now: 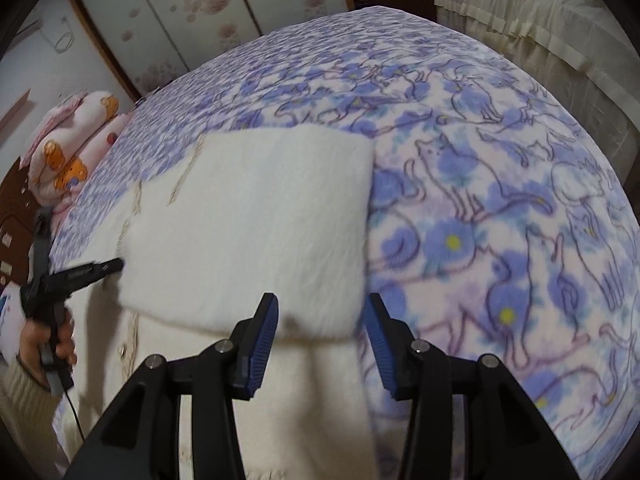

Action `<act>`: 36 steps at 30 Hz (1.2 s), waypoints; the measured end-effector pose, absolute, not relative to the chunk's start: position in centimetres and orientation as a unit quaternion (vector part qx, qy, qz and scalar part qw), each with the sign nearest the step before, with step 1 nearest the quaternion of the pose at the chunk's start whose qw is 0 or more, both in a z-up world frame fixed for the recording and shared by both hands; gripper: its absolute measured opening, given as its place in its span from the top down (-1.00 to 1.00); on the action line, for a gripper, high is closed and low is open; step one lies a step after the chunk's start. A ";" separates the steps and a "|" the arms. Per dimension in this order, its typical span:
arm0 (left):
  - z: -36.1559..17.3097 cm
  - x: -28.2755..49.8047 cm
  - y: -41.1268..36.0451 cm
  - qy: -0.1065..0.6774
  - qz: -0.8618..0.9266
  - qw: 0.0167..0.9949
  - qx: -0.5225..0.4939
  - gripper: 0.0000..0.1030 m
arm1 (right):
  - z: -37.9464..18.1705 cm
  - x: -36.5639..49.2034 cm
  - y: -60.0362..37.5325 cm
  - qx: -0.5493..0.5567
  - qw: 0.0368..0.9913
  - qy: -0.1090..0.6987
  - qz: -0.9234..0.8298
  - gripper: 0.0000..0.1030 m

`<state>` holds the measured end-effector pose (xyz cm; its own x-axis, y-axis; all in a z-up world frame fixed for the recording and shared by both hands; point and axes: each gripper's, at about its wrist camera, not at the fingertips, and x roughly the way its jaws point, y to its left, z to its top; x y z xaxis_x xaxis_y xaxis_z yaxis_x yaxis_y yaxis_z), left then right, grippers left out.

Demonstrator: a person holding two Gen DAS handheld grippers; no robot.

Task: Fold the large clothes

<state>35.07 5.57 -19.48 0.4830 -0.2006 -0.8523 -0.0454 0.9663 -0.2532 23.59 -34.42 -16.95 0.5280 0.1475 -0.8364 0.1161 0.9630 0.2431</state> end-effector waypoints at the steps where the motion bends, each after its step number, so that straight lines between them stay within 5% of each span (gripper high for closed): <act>1: -18.8 34.4 6.3 0.490 -0.038 0.860 -0.140 0.86 | -16.8 24.2 -34.7 0.137 0.866 0.482 0.005 0.12; 9: -21.9 31.3 9.7 0.522 -0.021 0.842 -0.136 0.68 | -19.0 29.7 -36.0 0.144 0.853 0.501 -0.006 0.09; 11: -21.7 31.9 9.7 0.526 -0.028 0.838 -0.144 0.47 | -19.5 31.2 -35.8 0.149 0.847 0.510 -0.003 0.09; 13: -21.5 33.1 9.7 0.530 -0.045 0.831 -0.161 -0.12 | -19.8 32.5 -35.4 0.150 0.846 0.512 0.004 0.09; 15: -21.4 34.2 9.4 0.528 -0.040 0.834 -0.156 -0.24 | -20.2 33.8 -34.9 0.148 0.844 0.516 0.006 0.09; 18: -21.7 36.1 8.5 0.534 -0.033 0.834 -0.133 -0.16 | -21.3 35.6 -34.2 0.140 0.838 0.527 -0.004 0.09; 19: -21.8 36.6 8.1 0.535 -0.033 0.835 -0.124 0.31 | -21.6 36.1 -34.0 0.135 0.838 0.529 -0.007 0.09; 21: -21.8 37.4 7.3 0.541 -0.032 0.834 -0.097 0.72 | -22.1 36.4 -33.7 0.122 0.839 0.530 -0.012 0.20; 22: -21.4 37.6 7.0 0.535 -0.038 0.839 -0.096 0.74 | -21.9 36.5 -33.4 0.097 0.846 0.524 -0.020 0.72; 27: -20.3 38.7 5.5 0.505 -0.039 0.859 -0.070 0.73 | -22.0 36.2 -34.7 0.110 0.860 0.497 -0.030 0.76; 32: -22.4 38.7 5.9 0.540 -0.028 0.839 -0.068 0.48 | -21.9 35.7 -35.9 0.144 0.848 0.510 -0.025 0.44; 34: -22.0 37.9 6.2 0.558 -0.044 0.824 -0.086 0.00 | -21.0 34.3 -37.0 0.184 0.840 0.511 -0.005 0.26; 36: -21.5 36.3 6.4 0.558 -0.060 0.823 -0.088 -0.28 | -20.4 32.2 -37.4 0.197 0.837 0.509 0.017 0.08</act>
<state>36.32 6.40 -21.50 0.3693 -0.1977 -0.9080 0.0011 0.9772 -0.2123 32.19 -37.39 -20.40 0.4805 0.2289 -0.8466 0.1734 0.9215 0.3476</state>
